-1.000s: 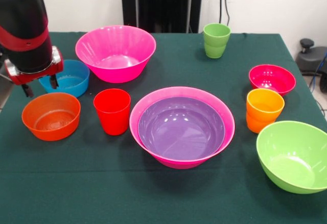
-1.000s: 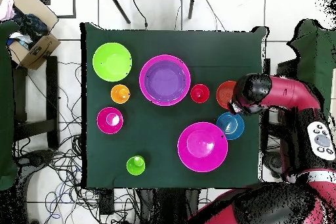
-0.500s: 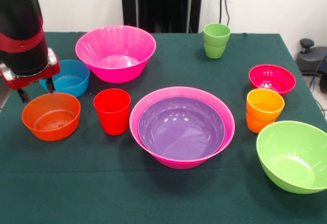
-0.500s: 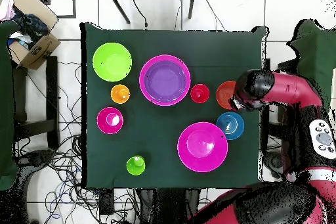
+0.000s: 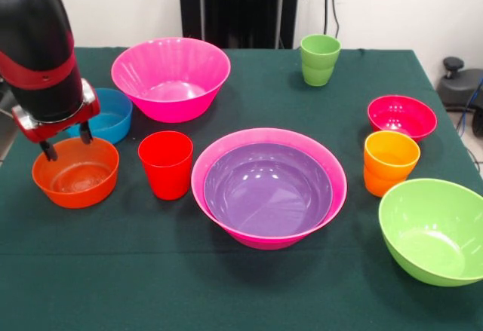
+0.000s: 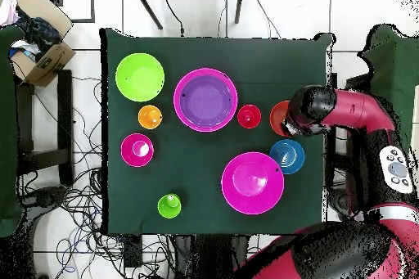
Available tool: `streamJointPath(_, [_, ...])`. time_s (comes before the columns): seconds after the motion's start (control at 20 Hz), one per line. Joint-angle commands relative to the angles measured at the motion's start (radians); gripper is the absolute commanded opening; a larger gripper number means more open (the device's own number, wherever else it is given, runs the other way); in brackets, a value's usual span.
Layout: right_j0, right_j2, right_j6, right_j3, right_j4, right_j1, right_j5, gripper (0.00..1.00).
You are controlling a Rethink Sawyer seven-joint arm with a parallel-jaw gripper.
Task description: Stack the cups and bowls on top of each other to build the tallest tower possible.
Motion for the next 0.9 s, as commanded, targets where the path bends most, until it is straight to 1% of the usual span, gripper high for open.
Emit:
streamJointPath(0.05, [0.017, 0.066, -0.336, -0.047, -0.042, 0.019, 0.112, 1.0])
streamJointPath(0.4, [-0.004, 0.093, -0.299, -0.01, 0.009, 0.021, 0.112, 1.0])
streamJointPath(0.65, [-0.013, 0.106, -0.278, 0.002, 0.031, 0.022, 0.12, 1.0])
streamJointPath(0.9, [-0.004, 0.118, -0.247, 0.017, 0.046, 0.01, 0.129, 1.0])
